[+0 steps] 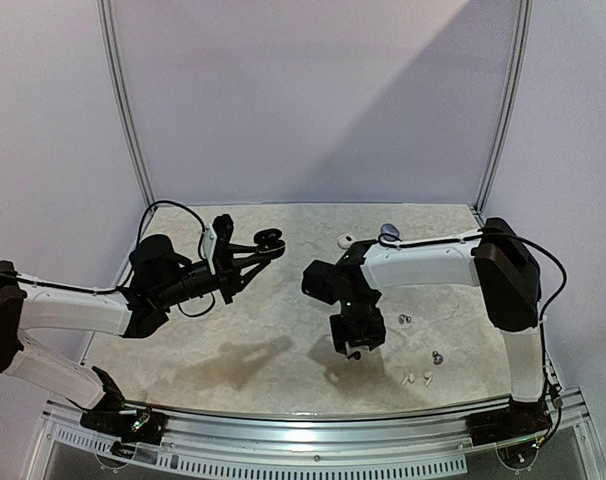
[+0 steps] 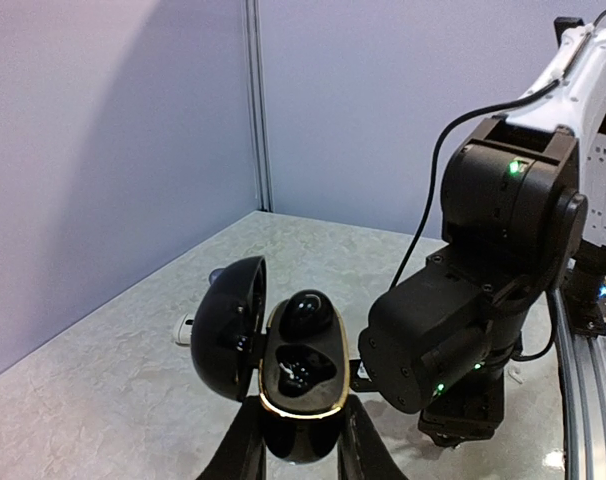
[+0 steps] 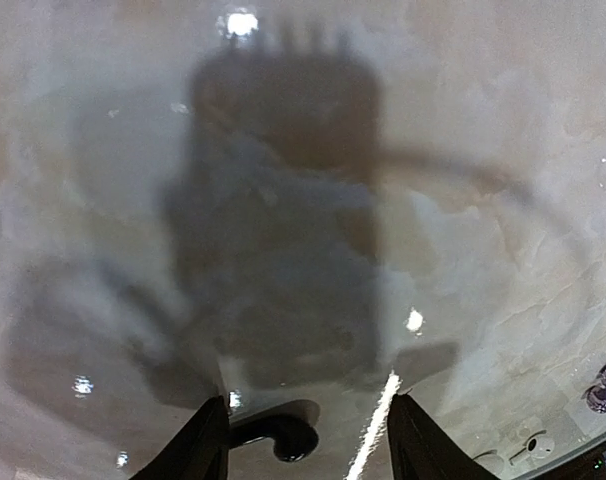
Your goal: Insert the wireless bluetooth earbuds into the charging case
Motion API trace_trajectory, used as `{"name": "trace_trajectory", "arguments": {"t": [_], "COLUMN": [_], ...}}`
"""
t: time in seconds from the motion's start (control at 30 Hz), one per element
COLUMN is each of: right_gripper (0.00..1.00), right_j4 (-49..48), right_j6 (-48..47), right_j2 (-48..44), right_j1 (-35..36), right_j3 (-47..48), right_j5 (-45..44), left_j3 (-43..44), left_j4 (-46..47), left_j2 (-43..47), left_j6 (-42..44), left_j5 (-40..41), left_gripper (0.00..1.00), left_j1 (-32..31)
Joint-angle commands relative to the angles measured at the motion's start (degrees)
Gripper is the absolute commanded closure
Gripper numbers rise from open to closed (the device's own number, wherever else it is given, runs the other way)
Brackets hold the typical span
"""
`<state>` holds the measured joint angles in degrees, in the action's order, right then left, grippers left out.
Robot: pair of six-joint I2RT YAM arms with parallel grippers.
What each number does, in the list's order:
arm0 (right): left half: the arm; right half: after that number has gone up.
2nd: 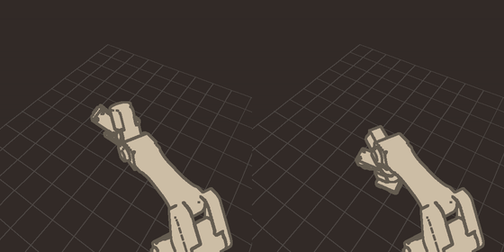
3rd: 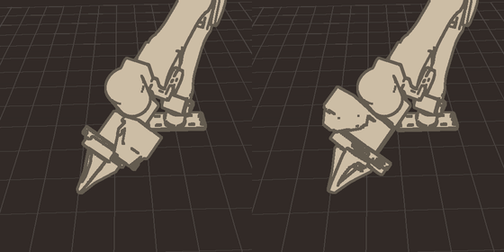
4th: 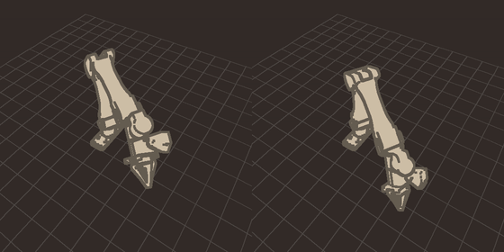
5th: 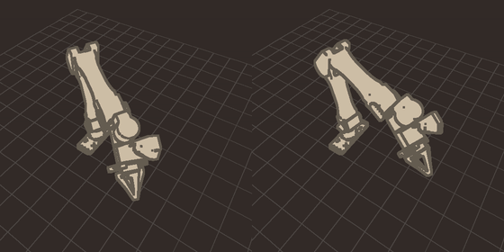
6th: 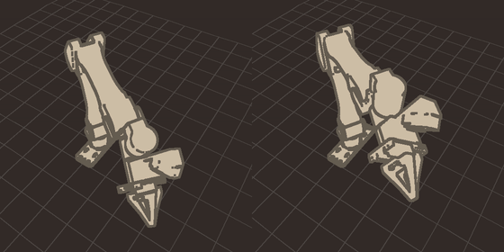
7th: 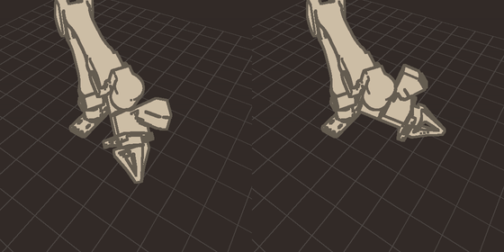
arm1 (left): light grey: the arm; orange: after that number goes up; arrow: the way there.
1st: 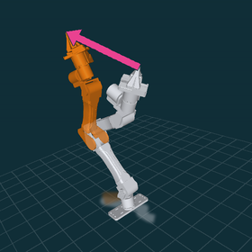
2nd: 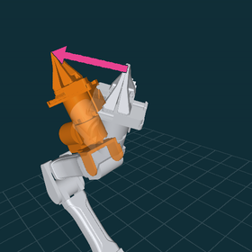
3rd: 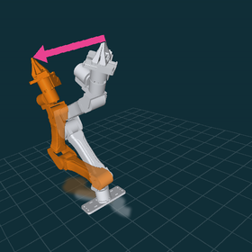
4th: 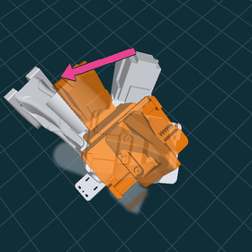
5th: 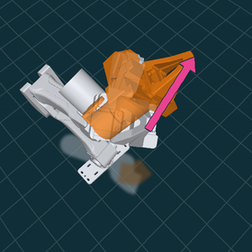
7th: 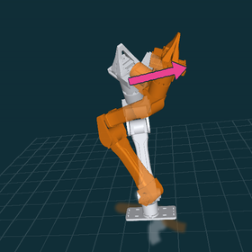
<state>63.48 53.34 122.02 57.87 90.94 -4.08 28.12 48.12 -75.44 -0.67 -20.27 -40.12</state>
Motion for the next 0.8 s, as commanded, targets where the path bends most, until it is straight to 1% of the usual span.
{"name": "trace_trajectory", "arguments": {"t": [0.0,0.17,0.43,0.77], "right_gripper": [0.45,0.47,0.47,0.48], "right_j4": [1.88,1.29,3.00,-0.54], "right_j6": [-1.09,-1.52,-2.84,-5.42], "right_j2": [0.27,-0.24,-3.04,-4.90], "right_j1": [0.58,1.33,1.37,0.08], "right_j3": [-1.82,-3.26,-5.07,-3.45], "right_j5": [-1.29,-0.54,-1.37,1.44], "left_j3": [-0.63,-0.81,-0.74,-0.87], "left_j4": [-0.09,-0.39,-0.39,-0.54], "left_j2": [1.08,1.17,1.09,1.16], "left_j6": [-0.01,0.33,0.40,0.42], "left_j5": [0.15,0.29,0.23,0.16], "left_gripper": [1.00,1.00,1.00,1.00], "left_j1": [-0.12,-0.11,-0.11,-0.20]}}
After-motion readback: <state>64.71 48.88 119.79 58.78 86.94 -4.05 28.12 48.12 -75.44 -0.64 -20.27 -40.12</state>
